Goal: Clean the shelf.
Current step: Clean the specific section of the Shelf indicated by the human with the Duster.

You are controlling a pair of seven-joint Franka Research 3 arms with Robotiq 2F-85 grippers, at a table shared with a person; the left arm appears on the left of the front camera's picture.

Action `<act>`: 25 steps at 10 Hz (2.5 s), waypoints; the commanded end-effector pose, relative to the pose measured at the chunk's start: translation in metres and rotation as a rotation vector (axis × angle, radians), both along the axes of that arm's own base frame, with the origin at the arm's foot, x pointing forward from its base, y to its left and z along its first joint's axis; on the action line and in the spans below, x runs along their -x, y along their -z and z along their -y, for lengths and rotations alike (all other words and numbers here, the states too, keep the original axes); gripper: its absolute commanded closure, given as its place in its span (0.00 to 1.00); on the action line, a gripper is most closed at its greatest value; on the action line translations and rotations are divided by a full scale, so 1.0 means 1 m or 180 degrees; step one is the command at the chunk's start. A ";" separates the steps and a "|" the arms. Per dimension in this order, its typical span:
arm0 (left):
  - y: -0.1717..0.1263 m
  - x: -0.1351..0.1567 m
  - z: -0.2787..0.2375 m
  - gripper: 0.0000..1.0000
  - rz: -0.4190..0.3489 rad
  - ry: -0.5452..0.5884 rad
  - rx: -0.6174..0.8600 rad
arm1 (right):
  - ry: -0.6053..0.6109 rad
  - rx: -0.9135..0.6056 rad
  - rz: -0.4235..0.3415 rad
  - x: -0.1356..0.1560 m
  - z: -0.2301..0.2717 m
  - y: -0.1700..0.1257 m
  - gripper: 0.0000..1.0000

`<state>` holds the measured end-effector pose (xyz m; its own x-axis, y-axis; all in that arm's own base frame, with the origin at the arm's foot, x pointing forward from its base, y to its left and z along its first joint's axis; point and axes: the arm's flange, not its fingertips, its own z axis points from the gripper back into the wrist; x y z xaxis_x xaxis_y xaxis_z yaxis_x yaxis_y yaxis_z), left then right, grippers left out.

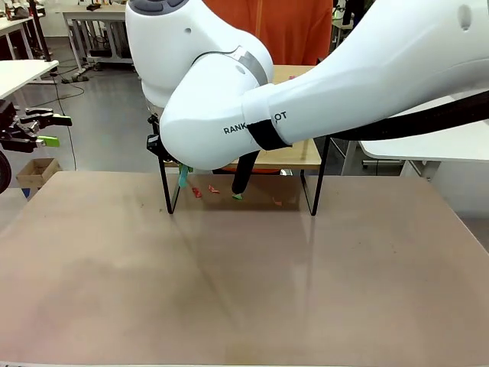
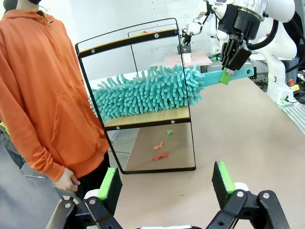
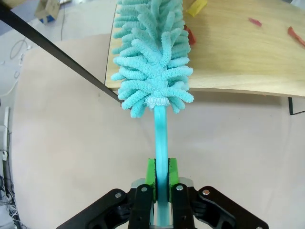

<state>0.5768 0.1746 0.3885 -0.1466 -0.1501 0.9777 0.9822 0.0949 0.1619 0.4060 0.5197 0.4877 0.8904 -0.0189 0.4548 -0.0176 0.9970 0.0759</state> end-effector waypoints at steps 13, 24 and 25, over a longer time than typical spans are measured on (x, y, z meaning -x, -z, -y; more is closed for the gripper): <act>-0.003 0.002 0.000 0.00 0.0015 0.0001 0.0010 | 0.0357 0.0194 -0.0370 -0.025 0.085 -0.021 0.87; -0.003 0.002 0.000 0.00 0.0015 0.0001 0.0010 | 0.0731 0.0701 -0.0587 -0.023 0.219 -0.025 0.87; -0.003 0.002 0.000 0.00 0.0015 0.0001 0.0010 | 0.0727 0.0792 -0.0562 -0.018 0.226 -0.026 0.87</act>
